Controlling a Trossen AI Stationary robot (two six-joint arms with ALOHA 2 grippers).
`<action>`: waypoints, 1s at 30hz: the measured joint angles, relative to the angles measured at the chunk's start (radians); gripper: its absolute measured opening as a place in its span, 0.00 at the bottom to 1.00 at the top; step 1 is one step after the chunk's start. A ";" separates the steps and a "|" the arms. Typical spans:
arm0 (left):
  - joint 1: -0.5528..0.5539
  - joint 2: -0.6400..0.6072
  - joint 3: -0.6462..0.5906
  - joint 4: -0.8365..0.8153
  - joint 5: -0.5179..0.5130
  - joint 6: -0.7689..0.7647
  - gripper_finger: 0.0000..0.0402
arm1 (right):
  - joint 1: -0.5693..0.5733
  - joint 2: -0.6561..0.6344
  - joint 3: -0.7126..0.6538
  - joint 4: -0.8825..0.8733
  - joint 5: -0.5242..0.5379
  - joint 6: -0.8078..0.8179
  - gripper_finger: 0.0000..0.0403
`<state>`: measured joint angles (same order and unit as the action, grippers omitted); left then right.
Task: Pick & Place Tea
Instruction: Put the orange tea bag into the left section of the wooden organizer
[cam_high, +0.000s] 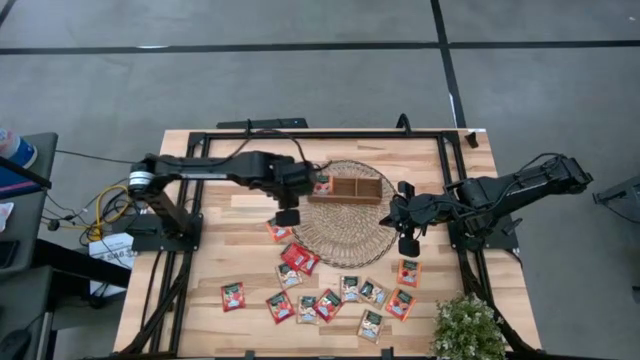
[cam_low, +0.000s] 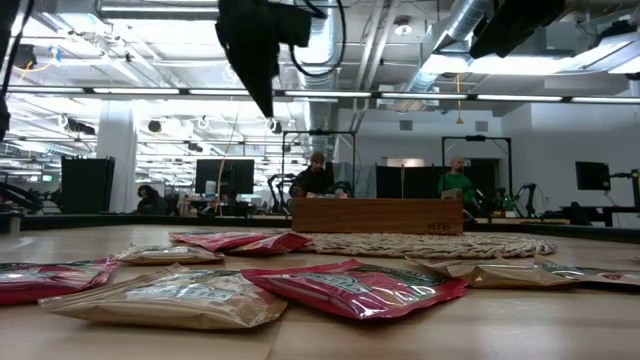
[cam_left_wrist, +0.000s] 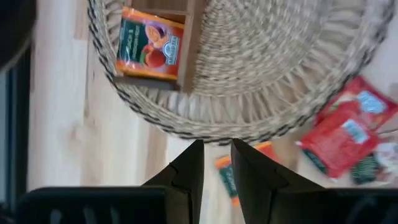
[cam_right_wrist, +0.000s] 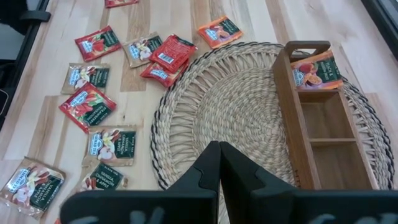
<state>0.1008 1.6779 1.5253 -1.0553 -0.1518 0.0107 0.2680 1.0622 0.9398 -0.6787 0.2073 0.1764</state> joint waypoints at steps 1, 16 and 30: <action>0.000 -0.013 0.000 -0.008 0.005 -0.024 0.18 | 0.000 0.000 0.000 0.002 0.000 0.000 0.00; 0.004 -0.200 -0.373 0.240 0.025 -0.209 0.18 | 0.000 0.000 0.000 0.003 0.000 0.001 0.00; 0.013 -0.206 -0.720 0.537 0.111 -0.385 0.18 | 0.000 0.000 0.000 0.009 0.000 0.000 0.00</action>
<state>0.1139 1.4719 0.8054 -0.5184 -0.0411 -0.3739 0.2680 1.0619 0.9398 -0.6693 0.2077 0.1768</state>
